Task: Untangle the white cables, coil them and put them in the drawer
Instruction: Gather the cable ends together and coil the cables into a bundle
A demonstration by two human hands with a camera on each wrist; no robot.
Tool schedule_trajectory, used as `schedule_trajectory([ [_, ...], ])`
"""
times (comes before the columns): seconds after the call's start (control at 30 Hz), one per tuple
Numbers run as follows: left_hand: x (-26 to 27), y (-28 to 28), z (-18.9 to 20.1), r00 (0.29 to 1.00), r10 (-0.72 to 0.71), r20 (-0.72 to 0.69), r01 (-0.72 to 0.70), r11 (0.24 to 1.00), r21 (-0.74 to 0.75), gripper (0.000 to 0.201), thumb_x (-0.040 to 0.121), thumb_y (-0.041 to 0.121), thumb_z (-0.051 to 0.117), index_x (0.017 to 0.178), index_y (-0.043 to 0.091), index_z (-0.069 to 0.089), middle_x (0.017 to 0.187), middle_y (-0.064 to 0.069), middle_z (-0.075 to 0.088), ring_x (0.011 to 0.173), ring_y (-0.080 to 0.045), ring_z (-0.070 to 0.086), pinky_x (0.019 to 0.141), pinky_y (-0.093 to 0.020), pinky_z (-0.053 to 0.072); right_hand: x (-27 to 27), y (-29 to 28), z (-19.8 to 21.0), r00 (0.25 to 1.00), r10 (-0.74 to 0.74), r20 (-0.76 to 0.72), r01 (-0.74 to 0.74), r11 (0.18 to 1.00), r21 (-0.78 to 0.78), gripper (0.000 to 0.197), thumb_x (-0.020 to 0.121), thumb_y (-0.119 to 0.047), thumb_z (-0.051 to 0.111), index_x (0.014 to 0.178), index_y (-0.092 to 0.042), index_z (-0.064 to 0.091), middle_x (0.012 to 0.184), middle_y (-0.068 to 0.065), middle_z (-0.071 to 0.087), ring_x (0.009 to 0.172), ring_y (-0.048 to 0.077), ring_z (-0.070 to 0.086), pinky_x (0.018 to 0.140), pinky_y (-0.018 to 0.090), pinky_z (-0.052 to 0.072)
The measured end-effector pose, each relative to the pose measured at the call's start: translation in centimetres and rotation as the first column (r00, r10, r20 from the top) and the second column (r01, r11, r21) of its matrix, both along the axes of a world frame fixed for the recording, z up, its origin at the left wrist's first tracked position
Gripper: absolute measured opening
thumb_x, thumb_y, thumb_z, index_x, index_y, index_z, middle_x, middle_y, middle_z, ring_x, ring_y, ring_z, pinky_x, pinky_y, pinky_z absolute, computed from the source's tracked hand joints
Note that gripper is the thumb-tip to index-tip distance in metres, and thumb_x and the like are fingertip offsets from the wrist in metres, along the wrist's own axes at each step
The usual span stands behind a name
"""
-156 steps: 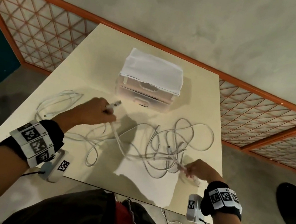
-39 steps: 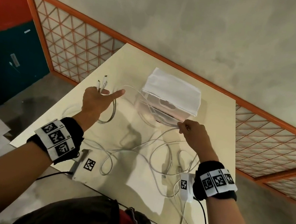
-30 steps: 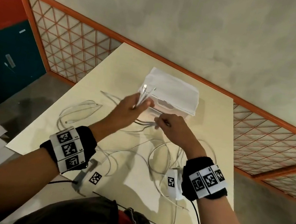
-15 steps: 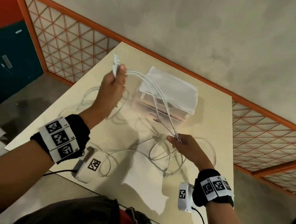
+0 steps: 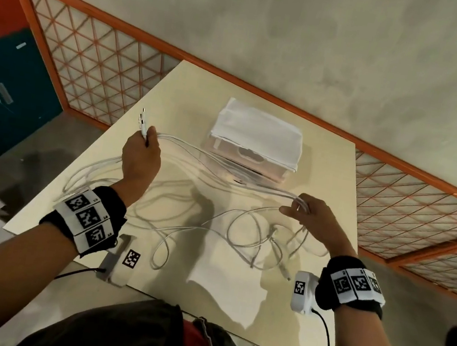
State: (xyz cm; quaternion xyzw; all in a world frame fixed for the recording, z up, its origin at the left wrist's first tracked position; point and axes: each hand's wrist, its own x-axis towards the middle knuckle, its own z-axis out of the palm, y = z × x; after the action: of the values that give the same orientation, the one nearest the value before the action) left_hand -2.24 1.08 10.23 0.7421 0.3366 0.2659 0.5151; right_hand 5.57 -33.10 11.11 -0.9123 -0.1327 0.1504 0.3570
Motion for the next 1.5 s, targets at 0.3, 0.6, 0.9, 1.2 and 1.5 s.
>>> schedule_trajectory([
  [0.3, -1.1, 0.0, 0.3, 0.996, 0.040, -0.077, -0.050, 0.989, -0.136, 0.050, 0.087, 0.033, 0.057, 0.048, 0.013, 0.033, 0.050, -0.004, 0.038, 0.049, -0.019, 0.034, 0.062, -0.032, 0.035, -0.1, -0.2, 1.5, 0.985, -0.161, 0.069, 0.162, 0.987, -0.008, 0.066, 0.093, -0.059, 0.038, 0.051, -0.010, 0.053, 0.055, 0.003, 0.053, 0.056, 0.010, 0.052, 0.066, 0.020, 0.041],
  [0.6, -2.7, -0.2, 0.3, 0.752, -0.466, -0.466, 0.529, 0.848, 0.006, 0.046, 0.073, 0.022, 0.074, 0.047, 0.015, 0.038, 0.051, -0.002, 0.040, 0.053, -0.018, 0.043, 0.052, -0.031, 0.032, -4.4, -2.6, -4.4, 0.937, 0.003, -0.350, -0.141, 0.919, -0.369, 0.039, 0.086, -0.042, 0.064, 0.053, -0.021, 0.057, 0.052, -0.007, 0.049, 0.055, 0.011, 0.047, 0.054, 0.022, 0.032],
  [0.9, -4.8, -4.1, -1.3, 0.341, -0.576, -0.743, 0.819, 0.570, -0.066, 0.032, 0.070, 0.030, 0.073, 0.060, 0.016, 0.046, 0.065, 0.000, 0.052, 0.060, -0.019, 0.050, 0.055, -0.027, 0.034, -6.8, -2.7, -9.1, 0.959, -0.018, -0.283, -0.132, 0.855, -0.502, 0.031, 0.070, -0.043, 0.078, 0.068, -0.025, 0.052, 0.085, -0.001, 0.057, 0.087, 0.021, 0.055, 0.082, 0.035, 0.041],
  [1.2, -4.8, -3.4, -1.3, 0.240, -0.626, -0.742, 0.851, 0.503, -0.149, 0.031, 0.074, 0.028, 0.074, 0.052, 0.015, 0.057, 0.050, 0.003, 0.054, 0.049, -0.010, 0.050, 0.053, -0.025, 0.038, -6.9, 1.3, -11.5, 0.989, -0.112, -0.098, 0.091, 0.977, -0.194, 0.017, 0.093, -0.018, 0.055, 0.099, -0.006, 0.064, 0.091, 0.021, 0.071, 0.091, 0.035, 0.067, 0.077, 0.033, 0.048],
  [1.5, -4.6, -2.3, -1.7, 0.411, -0.734, -0.541, 0.792, 0.581, -0.187, 0.023, 0.067, 0.033, 0.082, 0.072, 0.017, 0.067, 0.075, 0.000, 0.066, 0.074, -0.016, 0.062, 0.065, -0.026, 0.046, -4.4, 4.9, -6.6, 0.965, -0.200, 0.169, 0.195, 0.980, 0.050, 0.020, 0.083, 0.002, 0.058, 0.088, -0.012, 0.045, 0.079, 0.007, 0.060, 0.069, 0.025, 0.064, 0.062, 0.027, 0.048],
])
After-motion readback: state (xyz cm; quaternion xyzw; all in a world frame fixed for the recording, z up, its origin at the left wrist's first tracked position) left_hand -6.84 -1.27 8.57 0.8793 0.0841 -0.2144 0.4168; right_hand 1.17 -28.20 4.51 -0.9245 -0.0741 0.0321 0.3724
